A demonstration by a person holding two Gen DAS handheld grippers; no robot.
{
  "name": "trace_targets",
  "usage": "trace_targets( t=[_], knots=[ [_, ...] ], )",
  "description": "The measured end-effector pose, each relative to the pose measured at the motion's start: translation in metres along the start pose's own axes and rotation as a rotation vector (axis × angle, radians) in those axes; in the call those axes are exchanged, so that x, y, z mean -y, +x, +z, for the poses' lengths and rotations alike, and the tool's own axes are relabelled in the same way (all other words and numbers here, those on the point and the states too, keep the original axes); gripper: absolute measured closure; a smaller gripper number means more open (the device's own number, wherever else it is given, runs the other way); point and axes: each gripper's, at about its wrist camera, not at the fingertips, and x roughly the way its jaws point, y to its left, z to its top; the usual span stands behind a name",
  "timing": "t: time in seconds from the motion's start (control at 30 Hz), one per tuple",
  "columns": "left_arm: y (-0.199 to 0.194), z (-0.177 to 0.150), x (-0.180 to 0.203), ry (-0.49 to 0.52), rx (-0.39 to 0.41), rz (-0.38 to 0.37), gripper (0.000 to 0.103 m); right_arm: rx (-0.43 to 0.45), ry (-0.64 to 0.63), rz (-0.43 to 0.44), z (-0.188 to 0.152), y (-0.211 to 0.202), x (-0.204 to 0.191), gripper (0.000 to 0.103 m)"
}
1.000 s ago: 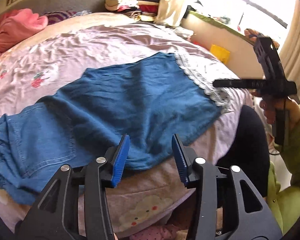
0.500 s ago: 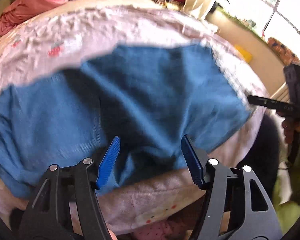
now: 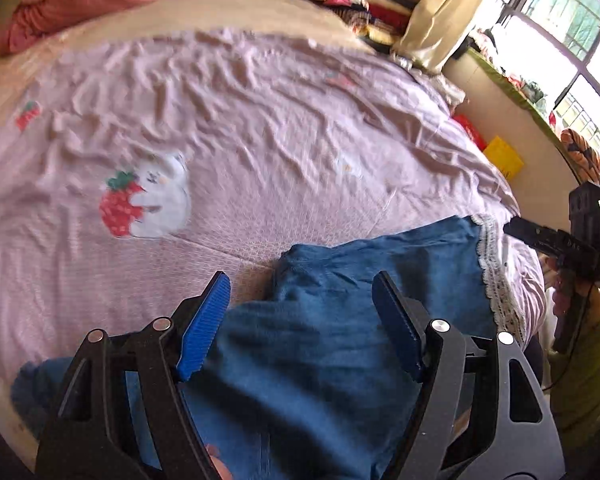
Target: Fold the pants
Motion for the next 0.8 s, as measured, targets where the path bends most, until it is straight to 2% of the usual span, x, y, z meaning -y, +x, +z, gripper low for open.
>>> trace_targets(
  t=[0.17,0.3,0.43,0.47,0.53,0.6,0.67,0.8],
  knots=[
    [0.035,0.007,-0.010,-0.030,-0.090,-0.011,0.056,-0.047,0.009,0.023,0.009,0.024,0.006,0.042],
    [0.056,0.011,-0.015,-0.045,-0.142,-0.022,0.063,-0.073,0.019,0.020,0.011,0.038,0.011,0.042],
    [0.066,0.014,-0.012,-0.052,-0.168,-0.058,0.081,-0.102,0.006,0.027,0.006,0.046,0.013,0.050],
    [0.067,0.014,-0.010,-0.047,-0.170,-0.062,0.083,-0.104,-0.006,0.027,0.004,0.046,0.011,0.051],
    [0.068,0.014,-0.006,-0.048,-0.170,-0.066,0.088,-0.111,-0.037,0.031,0.002,0.046,0.008,0.054],
    [0.066,0.015,-0.005,-0.060,-0.152,-0.076,0.093,-0.119,-0.061,0.029,-0.001,0.048,0.006,0.062],
    [0.059,0.017,-0.008,-0.090,-0.123,-0.109,0.097,-0.119,-0.079,0.044,-0.003,0.047,0.004,0.074],
    [0.040,0.021,-0.014,-0.134,-0.041,-0.184,0.099,-0.057,-0.116,0.105,-0.007,0.032,-0.003,0.079]
  ],
)
